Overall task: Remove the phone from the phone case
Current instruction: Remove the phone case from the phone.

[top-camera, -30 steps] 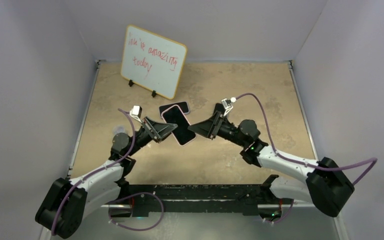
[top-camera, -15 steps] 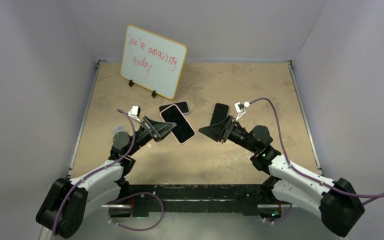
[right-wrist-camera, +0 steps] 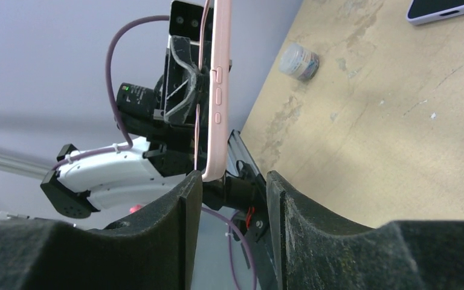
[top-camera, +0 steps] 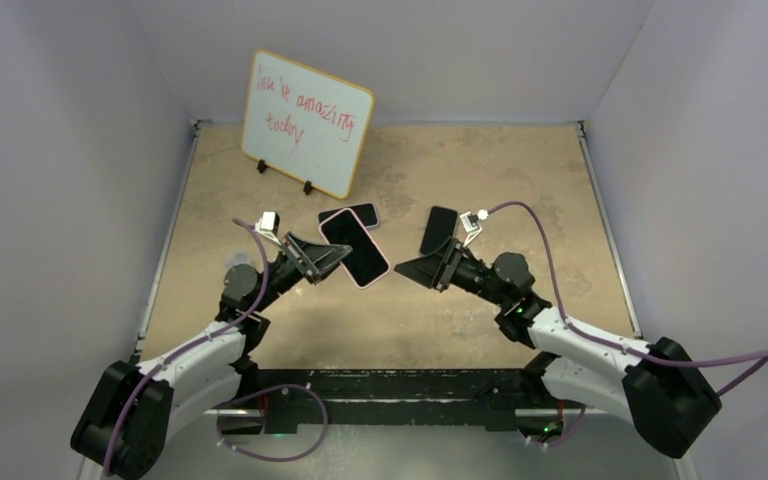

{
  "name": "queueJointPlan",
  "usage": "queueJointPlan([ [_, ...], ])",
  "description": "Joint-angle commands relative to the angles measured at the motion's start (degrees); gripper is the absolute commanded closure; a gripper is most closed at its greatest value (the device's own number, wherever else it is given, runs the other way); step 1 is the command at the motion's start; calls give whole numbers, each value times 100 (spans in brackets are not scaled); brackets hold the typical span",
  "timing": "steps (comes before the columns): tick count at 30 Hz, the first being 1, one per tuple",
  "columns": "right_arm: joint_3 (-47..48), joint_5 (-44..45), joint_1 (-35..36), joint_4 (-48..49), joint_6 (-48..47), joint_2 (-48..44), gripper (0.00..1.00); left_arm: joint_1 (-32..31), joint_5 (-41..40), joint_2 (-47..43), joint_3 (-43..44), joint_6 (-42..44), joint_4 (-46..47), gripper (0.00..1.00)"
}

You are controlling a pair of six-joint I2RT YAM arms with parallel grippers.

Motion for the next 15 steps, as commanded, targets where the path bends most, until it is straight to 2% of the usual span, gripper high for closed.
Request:
queueJointPlan([
  [1,167,-364,-25,670,-40,155,54,28,64,-139,245,-124,465,100],
  [15,255,-683,-25,1457,214,634,63,28,83,-139,306,-152,467,100],
])
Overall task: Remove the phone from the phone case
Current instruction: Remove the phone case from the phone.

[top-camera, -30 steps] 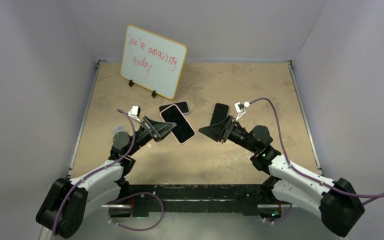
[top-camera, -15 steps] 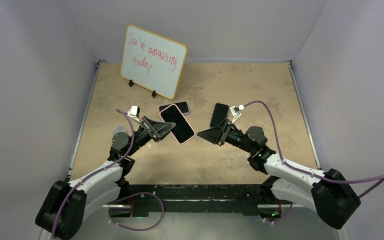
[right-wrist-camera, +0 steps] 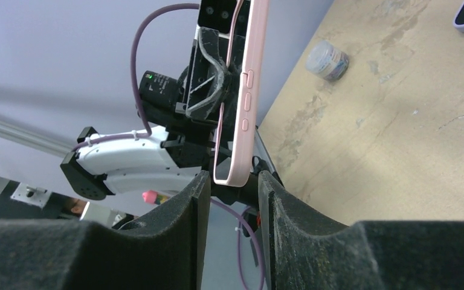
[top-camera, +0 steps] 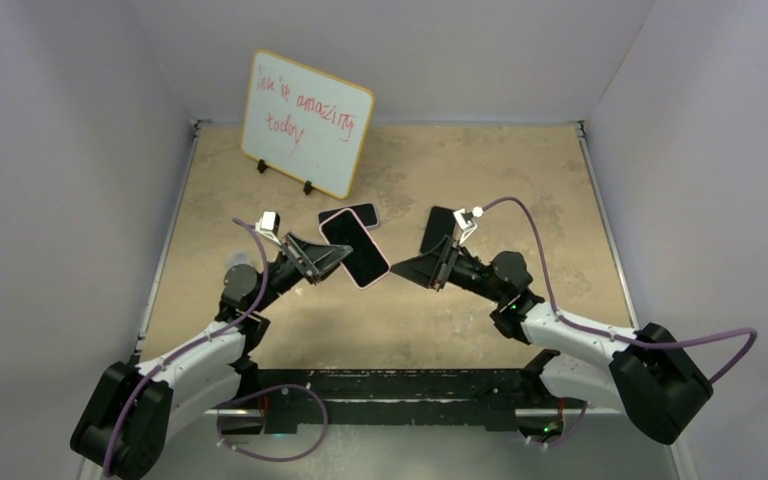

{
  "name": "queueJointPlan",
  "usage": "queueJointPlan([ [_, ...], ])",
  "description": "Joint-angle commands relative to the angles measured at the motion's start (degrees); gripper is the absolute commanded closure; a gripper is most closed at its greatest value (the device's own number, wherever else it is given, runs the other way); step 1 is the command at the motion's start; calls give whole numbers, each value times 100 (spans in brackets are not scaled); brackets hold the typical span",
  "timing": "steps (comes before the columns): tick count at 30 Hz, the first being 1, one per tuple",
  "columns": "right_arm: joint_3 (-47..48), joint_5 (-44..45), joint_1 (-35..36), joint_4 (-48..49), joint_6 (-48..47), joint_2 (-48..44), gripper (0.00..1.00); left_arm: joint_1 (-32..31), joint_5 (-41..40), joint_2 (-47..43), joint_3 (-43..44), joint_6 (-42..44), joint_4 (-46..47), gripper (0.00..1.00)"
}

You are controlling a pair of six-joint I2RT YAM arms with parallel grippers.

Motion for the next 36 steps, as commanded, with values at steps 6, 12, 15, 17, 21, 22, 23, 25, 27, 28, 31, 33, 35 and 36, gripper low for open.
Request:
queueJointPlan([
  [6,266,-339,-20,836,218,344,65,28,44,-97,330,-147,531,100],
  [12,270,-380,-24,869,247,390,73,28,64,-95,336,-168,546,100],
  [15,265,-395,-25,885,240,403,77,28,98,-84,370,-166,549,100],
  [17,251,-397,-24,903,244,385,81,28,115,-70,371,-178,555,100],
  [21,215,-393,-19,911,225,359,91,28,127,-46,375,-216,599,100],
  [22,213,-409,-24,913,216,351,94,28,127,-26,379,-218,608,100],
  [23,206,-421,-23,913,205,344,97,28,132,-13,379,-226,622,100],
  [25,205,-451,-25,921,162,335,100,28,143,10,385,-250,648,100],
  [27,211,-524,-25,956,94,347,100,28,144,36,380,-297,690,100],
  [28,217,-574,-25,1016,47,371,100,28,144,44,377,-324,717,100],
  [31,326,-810,-25,1134,-184,489,100,28,144,65,388,-367,733,100],
  [33,377,-927,-25,1204,-303,584,100,28,144,64,402,-380,725,100],
  [35,401,-1047,-25,1340,-392,674,100,28,159,77,448,-376,712,100],
  [36,429,-1089,-25,1346,-440,708,100,28,180,84,478,-364,693,100],
])
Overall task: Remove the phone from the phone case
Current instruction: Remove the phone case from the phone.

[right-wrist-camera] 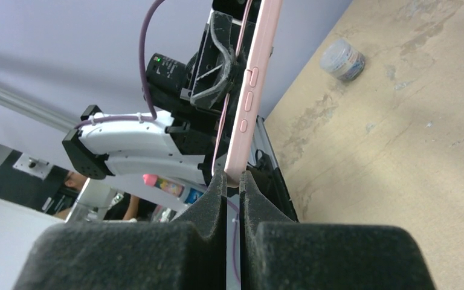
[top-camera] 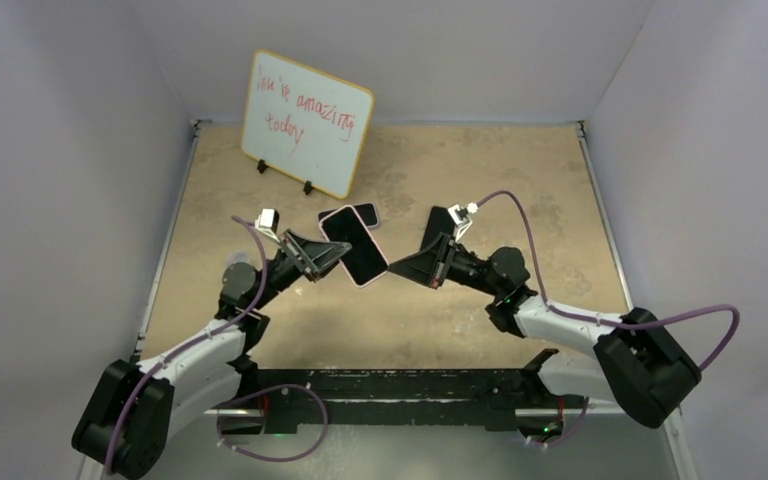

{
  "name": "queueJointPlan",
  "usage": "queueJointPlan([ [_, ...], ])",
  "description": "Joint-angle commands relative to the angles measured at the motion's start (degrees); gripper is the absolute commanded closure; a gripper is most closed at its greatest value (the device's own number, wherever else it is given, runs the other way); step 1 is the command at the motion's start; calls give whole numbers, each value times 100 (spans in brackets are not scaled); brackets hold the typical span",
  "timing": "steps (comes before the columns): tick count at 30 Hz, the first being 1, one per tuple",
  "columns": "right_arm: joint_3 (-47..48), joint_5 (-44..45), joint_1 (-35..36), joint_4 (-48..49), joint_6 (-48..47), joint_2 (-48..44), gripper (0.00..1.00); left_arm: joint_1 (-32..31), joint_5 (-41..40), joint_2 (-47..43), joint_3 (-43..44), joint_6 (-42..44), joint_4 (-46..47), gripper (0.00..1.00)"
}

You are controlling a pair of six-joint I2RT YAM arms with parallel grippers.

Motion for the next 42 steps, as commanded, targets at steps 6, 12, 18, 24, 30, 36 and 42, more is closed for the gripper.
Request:
queueJointPlan([
  [6,648,-574,52,-294,-960,207,100,-7,274,54,569,-153,512,100],
  [12,1001,-318,52,-1689,-2272,-11,100,-12,534,333,547,-495,1126,100],
  [18,1138,-17,61,-2313,-3341,-189,100,-29,561,413,522,-555,1218,100],
  [24,1195,38,74,-2469,-3905,-231,100,-45,538,213,620,-375,833,100],
  [30,1230,127,73,-2767,-3532,-284,100,-44,490,112,617,-120,704,100],
  [36,867,799,69,-2694,-2249,-725,87,-42,335,20,489,33,744,100],
  [42,145,1049,86,-1322,-593,-924,71,-42,260,-28,426,47,834,100],
])
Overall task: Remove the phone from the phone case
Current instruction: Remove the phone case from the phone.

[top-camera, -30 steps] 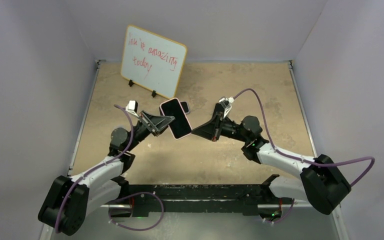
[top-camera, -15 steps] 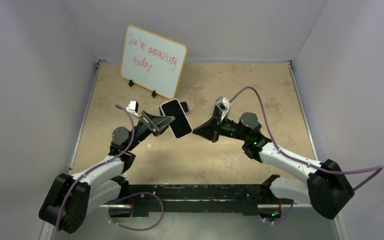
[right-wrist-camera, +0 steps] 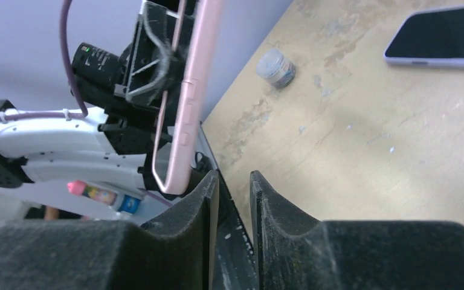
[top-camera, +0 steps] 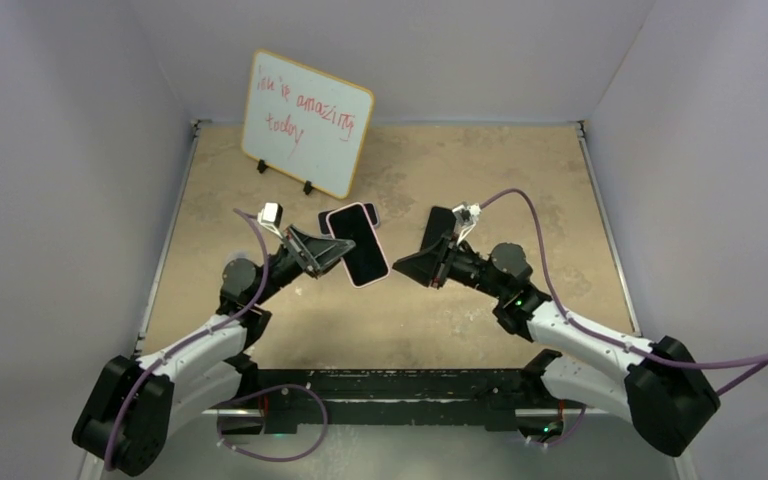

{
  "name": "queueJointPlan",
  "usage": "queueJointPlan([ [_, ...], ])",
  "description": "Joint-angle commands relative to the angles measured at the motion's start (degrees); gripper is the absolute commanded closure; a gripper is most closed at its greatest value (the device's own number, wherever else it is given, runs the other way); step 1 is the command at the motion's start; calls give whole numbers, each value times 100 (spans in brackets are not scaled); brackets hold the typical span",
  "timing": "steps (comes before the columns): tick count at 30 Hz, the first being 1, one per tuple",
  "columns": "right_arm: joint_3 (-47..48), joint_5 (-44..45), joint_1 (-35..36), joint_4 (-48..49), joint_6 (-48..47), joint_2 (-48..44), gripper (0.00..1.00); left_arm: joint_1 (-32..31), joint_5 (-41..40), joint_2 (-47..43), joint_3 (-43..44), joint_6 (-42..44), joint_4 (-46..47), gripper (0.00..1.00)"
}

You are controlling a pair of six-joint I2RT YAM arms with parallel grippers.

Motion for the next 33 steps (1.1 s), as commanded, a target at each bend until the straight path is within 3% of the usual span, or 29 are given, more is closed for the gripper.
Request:
queueJointPlan([
  [1,-363,418,27,1172,1489,54,70,-39,145,-186,175,-125,778,100],
  [7,-458,172,113,2218,1922,422,63,-38,135,-254,179,-126,709,100],
  [14,-680,166,127,2381,1742,154,57,-39,109,-276,185,-118,698,100],
  [25,-509,39,317,2329,1575,229,55,-40,11,-369,265,-64,509,100],
  [33,-405,-97,464,2693,1607,546,62,-40,11,-439,273,-43,399,100],
])
